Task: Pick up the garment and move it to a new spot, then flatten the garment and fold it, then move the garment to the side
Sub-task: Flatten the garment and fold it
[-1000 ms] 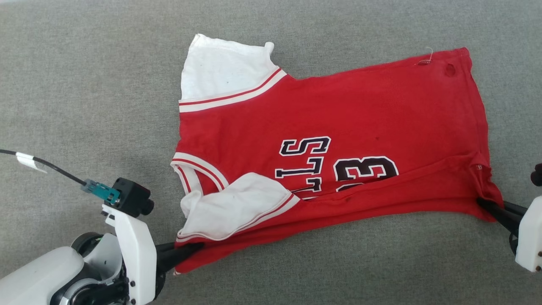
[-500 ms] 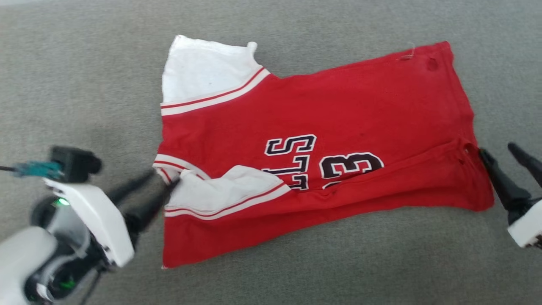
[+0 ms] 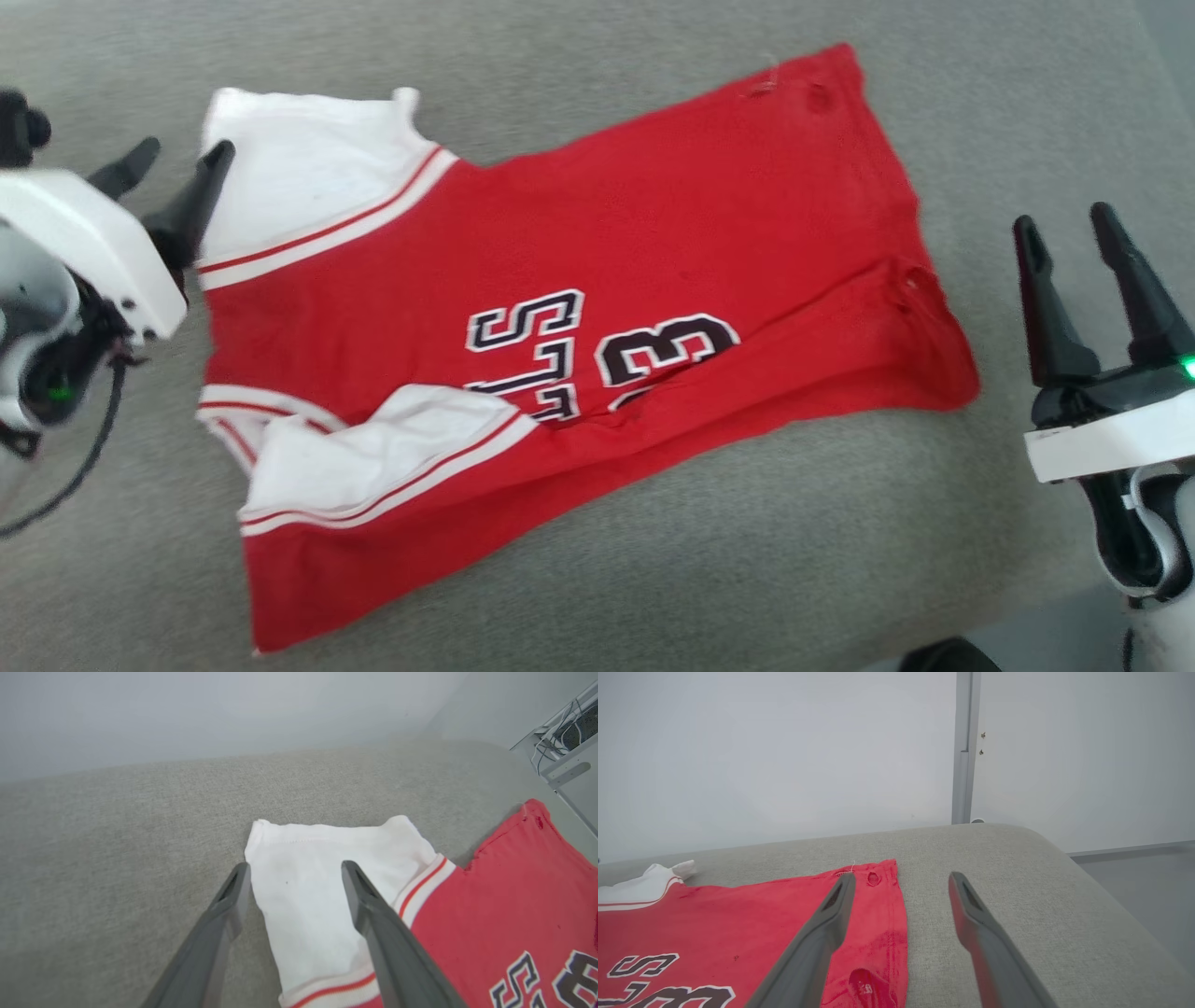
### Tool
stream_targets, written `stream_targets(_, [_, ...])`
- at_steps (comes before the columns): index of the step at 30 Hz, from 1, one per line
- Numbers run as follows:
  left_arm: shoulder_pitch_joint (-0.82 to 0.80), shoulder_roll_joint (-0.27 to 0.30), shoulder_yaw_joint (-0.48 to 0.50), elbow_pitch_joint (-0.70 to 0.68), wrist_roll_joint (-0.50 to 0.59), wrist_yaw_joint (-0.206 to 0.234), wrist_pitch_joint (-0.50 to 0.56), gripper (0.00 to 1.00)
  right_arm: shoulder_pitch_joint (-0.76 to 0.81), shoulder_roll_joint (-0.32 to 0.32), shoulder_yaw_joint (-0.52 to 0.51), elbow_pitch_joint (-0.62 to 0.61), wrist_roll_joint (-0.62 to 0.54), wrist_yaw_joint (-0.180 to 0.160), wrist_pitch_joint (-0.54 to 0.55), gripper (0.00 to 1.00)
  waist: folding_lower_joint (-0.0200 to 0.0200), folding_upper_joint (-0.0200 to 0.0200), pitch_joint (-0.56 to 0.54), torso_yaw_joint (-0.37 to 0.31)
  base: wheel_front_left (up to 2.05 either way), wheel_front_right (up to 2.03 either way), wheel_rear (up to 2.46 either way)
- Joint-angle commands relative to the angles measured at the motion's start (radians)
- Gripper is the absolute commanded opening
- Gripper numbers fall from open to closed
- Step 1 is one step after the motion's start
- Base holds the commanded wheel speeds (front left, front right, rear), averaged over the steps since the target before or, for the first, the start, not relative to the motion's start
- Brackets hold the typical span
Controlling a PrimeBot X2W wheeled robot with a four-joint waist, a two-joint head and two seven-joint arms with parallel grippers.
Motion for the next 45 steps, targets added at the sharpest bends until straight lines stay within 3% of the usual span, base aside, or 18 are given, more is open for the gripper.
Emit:
stream_targets(1, [-0.048, -0.018, -0.010, 0.050, 0.006, -0.013, 0.041, 1.00, -0.009, 0.014, 0.001, 0.007, -0.006, 0.000, -0.013, 1.00, 0.0000, 0.0000, 0.021, -0.045, 0.00, 0.00, 0.00])
stream_targets(6, [-0.174, -0.034, -0.058, 0.193, 0.026, -0.048, 0.225, 1.00, -0.021, 0.038, 0.015, 0.035, 0.002, 0.000, -0.024, 1.00, 0.0000, 0.0000, 0.044, -0.095, 0.00, 0.00, 0.00])
stream_targets(13, [-0.306, -0.064, -0.128, 0.349, 0.074, -0.028, 0.445, 1.00, -0.048, 0.026, 0.073, 0.066, 0.032, 0.000, -0.021, 1.00, 0.0000, 0.0000, 0.075, -0.129, 0.00, 0.00, 0.00])
stream_targets(17, [-0.345, -0.072, -0.163, 0.401, 0.113, -0.037, 0.505, 1.00, -0.070, 0.013, 0.105, 0.070, 0.040, 0.000, -0.024, 1.00, 0.0000, 0.0000, 0.091, -0.128, 0.00, 0.00, 0.00])
stream_targets(18, [-0.351, -0.075, -0.168, 0.410, 0.117, -0.045, 0.516, 0.81, -0.075, 0.009, 0.111, 0.071, 0.041, 0.000, -0.024, 1.00, 0.0000, 0.0000, 0.094, -0.125, 0.00, 0.00, 0.00])
stream_targets(19, [-0.347, -0.082, -0.175, 0.416, 0.109, -0.060, 0.536, 0.49, -0.082, 0.005, 0.118, 0.073, 0.041, 0.000, -0.024, 1.00, 0.0000, 0.0000, 0.095, -0.122, 0.00, 0.00, 0.00])
stream_targets(21, [-0.342, -0.097, -0.179, 0.421, 0.088, -0.083, 0.565, 0.34, -0.098, -0.004, 0.131, 0.074, 0.043, 0.000, -0.025, 1.00, 0.0000, 0.0000, 0.099, -0.115, 0.00, 0.00, 0.00])
stream_targets(22, [-0.342, -0.097, -0.179, 0.421, 0.088, -0.083, 0.565, 0.34, -0.098, -0.004, 0.131, 0.074, 0.043, 0.000, -0.025, 1.00, 0.0000, 0.0000, 0.099, -0.115, 0.00, 0.00, 0.00])
stream_targets(23, [-0.341, -0.103, -0.185, 0.421, 0.084, -0.094, 0.578, 0.01, -0.107, -0.009, 0.139, 0.074, 0.046, 0.000, -0.023, 1.00, 0.0000, 0.0000, 0.101, -0.111, 0.00, 0.00, 0.00])
stream_targets(32, [-0.369, -0.147, -0.198, 0.425, 0.101, -0.119, 0.567, 0.00, -0.318, -0.105, 0.297, 0.128, 0.051, 0.000, 0.109, 1.00, 0.0000, 0.0000, 0.124, -0.083, 0.00, 0.00, 0.00])
stream_targets(40, [-0.423, -0.221, -0.201, 0.417, 0.125, -0.135, 0.527, 0.00, -0.631, -0.197, 0.496, 0.315, 0.166, 0.000, 0.370, 1.00, 0.0000, 0.0000, 0.163, -0.024, 0.00, 0.00, 0.00])
stream_targets(45, [-0.454, -0.267, -0.207, 0.414, 0.139, -0.150, 0.509, 0.00, -0.830, -0.218, 0.624, 0.447, 0.272, 0.000, 0.540, 1.00, 0.0000, 0.0000, 0.201, 0.023, 0.00, 0.00, 0.00])
